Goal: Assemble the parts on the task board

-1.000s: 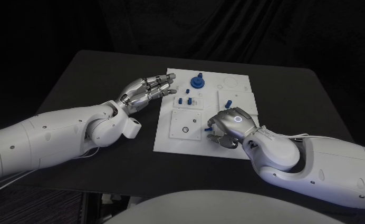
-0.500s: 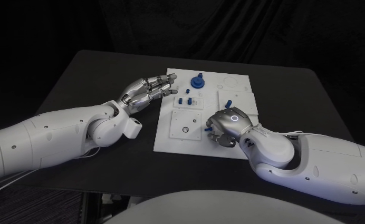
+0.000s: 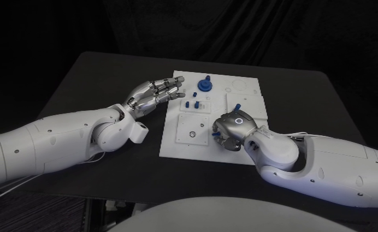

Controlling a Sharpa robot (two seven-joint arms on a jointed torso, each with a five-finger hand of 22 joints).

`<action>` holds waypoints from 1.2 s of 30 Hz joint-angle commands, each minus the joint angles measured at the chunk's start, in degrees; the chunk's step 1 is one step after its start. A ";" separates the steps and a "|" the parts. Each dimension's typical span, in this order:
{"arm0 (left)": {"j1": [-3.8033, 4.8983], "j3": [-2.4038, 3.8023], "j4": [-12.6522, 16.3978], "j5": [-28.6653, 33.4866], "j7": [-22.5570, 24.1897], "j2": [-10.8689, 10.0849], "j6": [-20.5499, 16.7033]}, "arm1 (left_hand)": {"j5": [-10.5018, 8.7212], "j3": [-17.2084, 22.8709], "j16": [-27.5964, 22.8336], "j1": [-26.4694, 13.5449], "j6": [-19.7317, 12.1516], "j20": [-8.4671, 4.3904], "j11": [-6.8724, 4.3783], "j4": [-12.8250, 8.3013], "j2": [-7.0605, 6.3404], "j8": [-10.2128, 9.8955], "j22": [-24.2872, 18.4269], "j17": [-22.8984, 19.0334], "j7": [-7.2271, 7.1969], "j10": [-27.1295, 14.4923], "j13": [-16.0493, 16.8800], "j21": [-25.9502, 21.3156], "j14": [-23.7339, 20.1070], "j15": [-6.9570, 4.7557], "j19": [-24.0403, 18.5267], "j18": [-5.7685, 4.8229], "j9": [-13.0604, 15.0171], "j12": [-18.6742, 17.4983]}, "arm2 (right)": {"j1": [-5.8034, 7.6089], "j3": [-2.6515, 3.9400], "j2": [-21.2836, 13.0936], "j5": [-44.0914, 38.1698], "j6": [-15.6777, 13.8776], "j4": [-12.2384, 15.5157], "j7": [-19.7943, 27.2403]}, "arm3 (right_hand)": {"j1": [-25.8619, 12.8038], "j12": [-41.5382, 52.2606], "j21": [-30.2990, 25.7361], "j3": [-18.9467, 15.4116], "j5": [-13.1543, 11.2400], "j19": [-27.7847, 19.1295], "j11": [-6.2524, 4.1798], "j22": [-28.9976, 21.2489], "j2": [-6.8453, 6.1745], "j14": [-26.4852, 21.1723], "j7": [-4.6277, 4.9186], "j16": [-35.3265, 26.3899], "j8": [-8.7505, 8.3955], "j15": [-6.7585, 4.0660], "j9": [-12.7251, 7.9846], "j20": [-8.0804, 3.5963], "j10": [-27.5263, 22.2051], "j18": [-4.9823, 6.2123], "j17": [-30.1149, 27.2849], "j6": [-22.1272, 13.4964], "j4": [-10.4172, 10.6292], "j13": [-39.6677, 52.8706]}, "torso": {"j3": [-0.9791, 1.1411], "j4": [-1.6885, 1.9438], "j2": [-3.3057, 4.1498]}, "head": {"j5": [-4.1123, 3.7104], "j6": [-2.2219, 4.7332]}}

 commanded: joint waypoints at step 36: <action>-0.37 0.05 -0.27 0.15 2.48 0.58 1.21 | 0.20 0.56 0.24 0.20 0.22 -0.05 0.18 -0.18 0.30 0.29 -0.19 0.08 0.04 0.35 0.06 0.23 0.29 0.04 0.58 -1.14 0.04 0.36 | 0.86 0.07 0.08 1.56 -4.11 -1.15 2.31 | -1.98 0.15 0.52 9.09 -0.15 1.09 -1.35 11.92 0.47 6.05 -2.31 0.17 5.25 -1.23 4.59 -1.02 5.95 0.18 15.09 9.97 -7.13 15.07 | 0.00 -0.02 -0.02 | 0.71 -0.01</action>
